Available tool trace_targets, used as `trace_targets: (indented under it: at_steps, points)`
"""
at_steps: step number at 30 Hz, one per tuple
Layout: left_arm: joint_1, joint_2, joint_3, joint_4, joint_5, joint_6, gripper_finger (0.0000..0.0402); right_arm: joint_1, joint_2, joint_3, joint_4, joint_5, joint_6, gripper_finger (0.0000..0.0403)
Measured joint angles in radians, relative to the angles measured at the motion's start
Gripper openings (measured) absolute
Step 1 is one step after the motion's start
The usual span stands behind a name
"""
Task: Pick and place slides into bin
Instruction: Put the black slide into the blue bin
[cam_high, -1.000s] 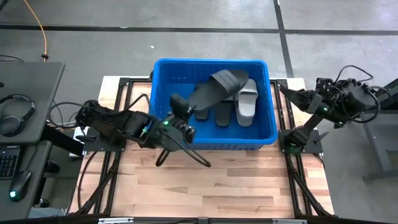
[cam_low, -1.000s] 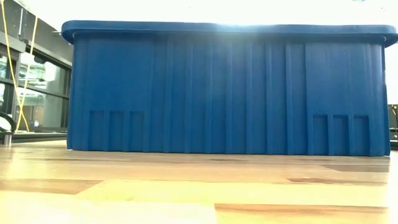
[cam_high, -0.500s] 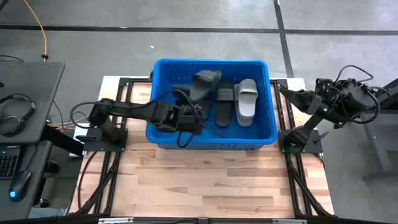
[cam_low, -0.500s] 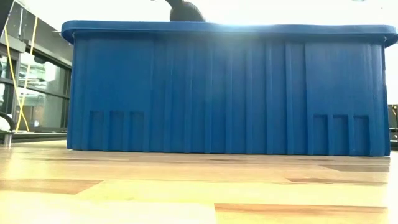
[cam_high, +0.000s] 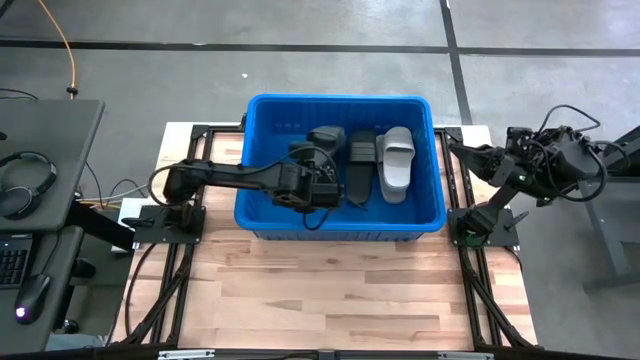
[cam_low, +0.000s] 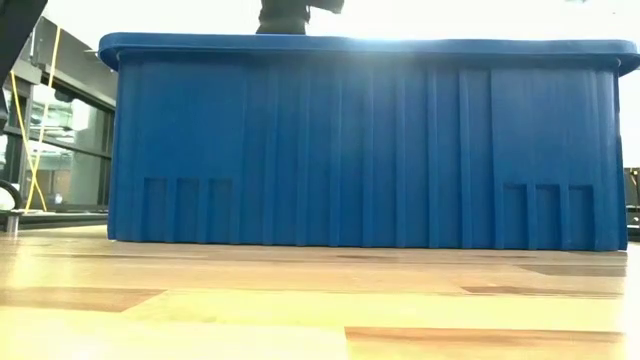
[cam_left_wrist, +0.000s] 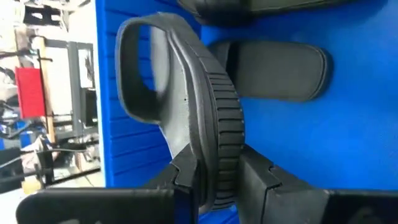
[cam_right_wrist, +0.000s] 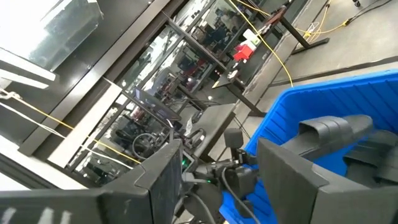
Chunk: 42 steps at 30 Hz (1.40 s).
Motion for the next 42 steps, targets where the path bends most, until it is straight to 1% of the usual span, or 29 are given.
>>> trace_targets:
  at_steps: [8,11,17,20,25,31,36,42]
  points:
    - [0.048,0.046,-0.002,-0.018,0.054,-0.044,0.0053,0.0,-0.001,0.0,-0.026,-0.008,0.009,0.0195]
    - [0.066,0.064,0.0,-0.015,0.043,-0.048,0.0053,0.0,-0.001,0.0,-0.037,-0.02,0.011,0.0195]
    - [0.084,0.095,0.0,-0.036,0.091,-0.075,0.0053,0.0,-0.001,0.0,-0.043,-0.031,0.018,0.0197]
    - [0.09,0.107,-0.001,-0.027,0.088,-0.076,0.0053,0.0,-0.001,0.0,-0.045,-0.035,0.019,0.0197]
    - [0.099,0.112,0.0,0.002,0.083,-0.075,0.0053,0.0,-0.001,0.0,-0.053,-0.035,0.019,0.0197]
    - [0.133,0.114,0.0,0.006,0.117,-0.074,0.0053,0.0,-0.001,0.0,-0.052,-0.034,0.019,0.0197]
    - [0.158,0.114,0.0,0.009,0.124,-0.077,0.0053,0.0,-0.001,0.0,-0.052,-0.034,0.019,0.0197]
    - [0.162,0.113,0.0,0.045,0.142,-0.05,0.0057,0.0,-0.001,0.0,-0.057,-0.034,0.035,0.0197]
